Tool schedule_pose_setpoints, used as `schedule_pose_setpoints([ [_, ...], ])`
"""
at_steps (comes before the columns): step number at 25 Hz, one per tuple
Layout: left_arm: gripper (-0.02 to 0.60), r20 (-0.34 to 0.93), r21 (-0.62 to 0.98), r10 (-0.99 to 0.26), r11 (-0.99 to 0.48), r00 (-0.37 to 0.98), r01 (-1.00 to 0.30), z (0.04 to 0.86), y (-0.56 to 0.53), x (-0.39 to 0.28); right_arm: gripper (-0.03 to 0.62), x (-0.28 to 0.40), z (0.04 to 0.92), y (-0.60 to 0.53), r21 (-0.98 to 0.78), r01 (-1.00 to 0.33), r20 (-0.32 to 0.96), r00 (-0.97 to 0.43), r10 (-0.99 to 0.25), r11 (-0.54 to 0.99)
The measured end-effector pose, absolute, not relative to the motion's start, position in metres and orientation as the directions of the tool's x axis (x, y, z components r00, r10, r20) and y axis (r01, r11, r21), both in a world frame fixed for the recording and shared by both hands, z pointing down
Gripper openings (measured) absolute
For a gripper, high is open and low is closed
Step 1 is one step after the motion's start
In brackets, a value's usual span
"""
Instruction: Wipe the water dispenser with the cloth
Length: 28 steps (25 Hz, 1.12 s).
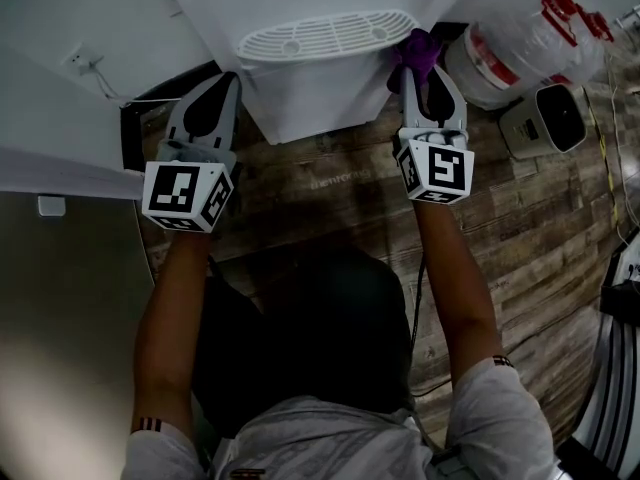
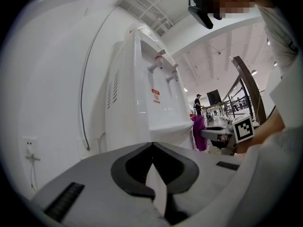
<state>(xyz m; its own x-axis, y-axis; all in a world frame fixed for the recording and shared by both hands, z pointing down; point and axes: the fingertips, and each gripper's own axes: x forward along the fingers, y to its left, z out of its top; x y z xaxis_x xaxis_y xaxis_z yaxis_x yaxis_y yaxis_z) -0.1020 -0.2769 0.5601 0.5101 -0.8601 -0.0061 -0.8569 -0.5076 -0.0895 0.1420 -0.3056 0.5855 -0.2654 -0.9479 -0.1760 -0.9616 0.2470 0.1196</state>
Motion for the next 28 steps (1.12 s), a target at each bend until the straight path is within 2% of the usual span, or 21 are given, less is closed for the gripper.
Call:
schedule_pose_setpoints([
  [4,-0.002,-0.004,-0.090,-0.862,-0.505,0.507,-0.858,0.568,-0.277,-0.104,0.098,0.162,0.589,-0.314,0.059,-0.976,-0.182,-0.216,-0.959,0.209],
  [8,-0.002,0.004,-0.084,-0.865,-0.501,0.502,-0.862,0.580,-0.275,-0.113,0.098,0.149,0.594,-0.300,0.059,-0.967,-0.194,-0.254,-0.947,0.247],
  [19,-0.002,0.052,-0.057,-0.840,-0.542,0.540,-0.838,0.623,-0.267,-0.121,0.098,-0.038,0.626,-0.239,0.118,-0.829,-0.164,-0.559,-0.813,0.546],
  [28,-0.002,0.124,-0.034,-0.850,-0.519,0.512,-0.854,0.658,-0.265,-0.131,0.098,-0.094,0.651,-0.251,0.094,-0.791,-0.112,-0.612,-0.783,0.605],
])
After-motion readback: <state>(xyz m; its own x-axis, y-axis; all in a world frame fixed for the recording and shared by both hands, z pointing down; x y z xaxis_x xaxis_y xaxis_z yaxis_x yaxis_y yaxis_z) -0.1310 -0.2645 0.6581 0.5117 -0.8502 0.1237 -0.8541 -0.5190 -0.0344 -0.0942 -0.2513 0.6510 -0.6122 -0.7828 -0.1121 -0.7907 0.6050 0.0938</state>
